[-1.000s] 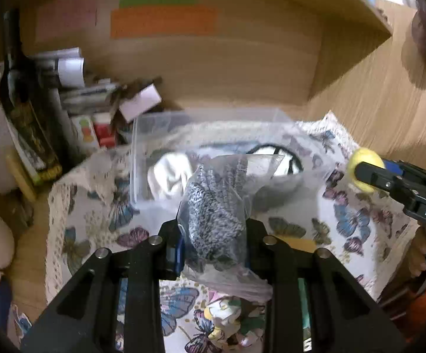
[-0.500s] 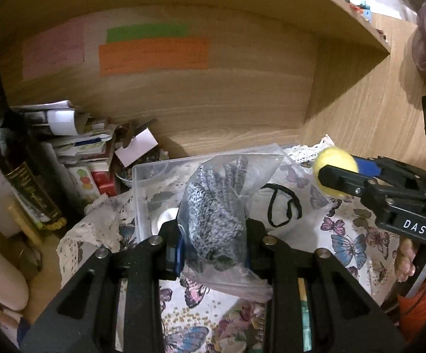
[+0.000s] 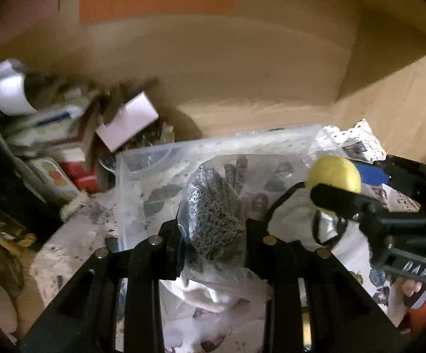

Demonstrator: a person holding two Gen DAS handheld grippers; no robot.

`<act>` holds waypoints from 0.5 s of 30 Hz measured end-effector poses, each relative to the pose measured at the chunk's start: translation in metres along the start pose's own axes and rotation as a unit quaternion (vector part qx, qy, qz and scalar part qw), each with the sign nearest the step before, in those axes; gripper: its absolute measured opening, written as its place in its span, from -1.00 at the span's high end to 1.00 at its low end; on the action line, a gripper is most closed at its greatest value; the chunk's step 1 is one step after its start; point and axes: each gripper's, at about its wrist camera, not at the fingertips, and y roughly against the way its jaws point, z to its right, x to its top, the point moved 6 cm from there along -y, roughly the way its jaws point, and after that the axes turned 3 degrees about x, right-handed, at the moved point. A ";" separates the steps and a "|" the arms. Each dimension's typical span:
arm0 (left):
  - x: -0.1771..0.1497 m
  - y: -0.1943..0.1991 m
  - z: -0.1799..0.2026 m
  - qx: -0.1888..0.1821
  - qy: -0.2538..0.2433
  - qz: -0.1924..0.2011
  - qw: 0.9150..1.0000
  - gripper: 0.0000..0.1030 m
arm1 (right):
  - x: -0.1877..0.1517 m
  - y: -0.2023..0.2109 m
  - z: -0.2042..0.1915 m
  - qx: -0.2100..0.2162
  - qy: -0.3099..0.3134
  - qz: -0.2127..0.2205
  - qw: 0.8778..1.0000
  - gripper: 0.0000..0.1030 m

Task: Organize soft objects
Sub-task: 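Lower the grey glove and yellow ball into the box and release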

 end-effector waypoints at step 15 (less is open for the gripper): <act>-0.001 -0.008 0.004 0.005 -0.015 -0.006 1.000 0.14 | -0.008 -0.033 0.002 -0.019 0.007 -0.046 0.999 -0.05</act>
